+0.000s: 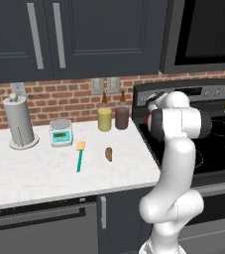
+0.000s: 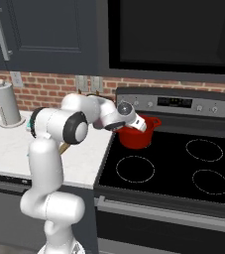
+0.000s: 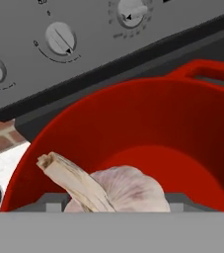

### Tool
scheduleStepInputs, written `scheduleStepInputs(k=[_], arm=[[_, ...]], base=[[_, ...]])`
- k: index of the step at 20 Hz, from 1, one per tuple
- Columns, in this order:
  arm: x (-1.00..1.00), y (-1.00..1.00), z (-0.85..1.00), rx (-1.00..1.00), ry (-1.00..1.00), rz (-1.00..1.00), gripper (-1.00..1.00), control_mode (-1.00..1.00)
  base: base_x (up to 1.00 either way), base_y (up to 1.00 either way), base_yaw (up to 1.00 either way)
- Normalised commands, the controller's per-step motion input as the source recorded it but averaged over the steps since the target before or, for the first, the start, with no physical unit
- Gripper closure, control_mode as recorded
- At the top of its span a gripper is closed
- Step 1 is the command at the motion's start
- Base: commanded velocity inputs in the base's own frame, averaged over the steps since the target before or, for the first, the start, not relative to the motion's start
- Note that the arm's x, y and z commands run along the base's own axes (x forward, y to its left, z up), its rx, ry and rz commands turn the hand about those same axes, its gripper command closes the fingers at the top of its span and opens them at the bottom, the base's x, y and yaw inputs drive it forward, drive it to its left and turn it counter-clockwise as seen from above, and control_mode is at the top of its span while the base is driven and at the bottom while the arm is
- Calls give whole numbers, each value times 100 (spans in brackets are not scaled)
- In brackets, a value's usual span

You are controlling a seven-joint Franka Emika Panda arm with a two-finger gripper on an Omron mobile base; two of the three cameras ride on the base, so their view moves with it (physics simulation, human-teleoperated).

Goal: Put the garlic and sweet potato in the pot. Retrieve the spatula and lightly stir the vegetables in the pot.

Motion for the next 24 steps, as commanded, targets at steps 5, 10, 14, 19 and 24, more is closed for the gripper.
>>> scheduleStepInputs(k=[5,10,14,19,24], arm=[[43,0,-9,-2,0,0,-100,-100],[28,0,-5,-2,0,0,-100,-100],[22,-9,0,0,0,0,-100,-100],[6,-8,0,0,0,0,-100,-100],[-73,0,23,0,-11,0,-100,-100]], base=[[0,0,0],[0,0,0],[0,0,0],[0,0,0],[0,0,0]])
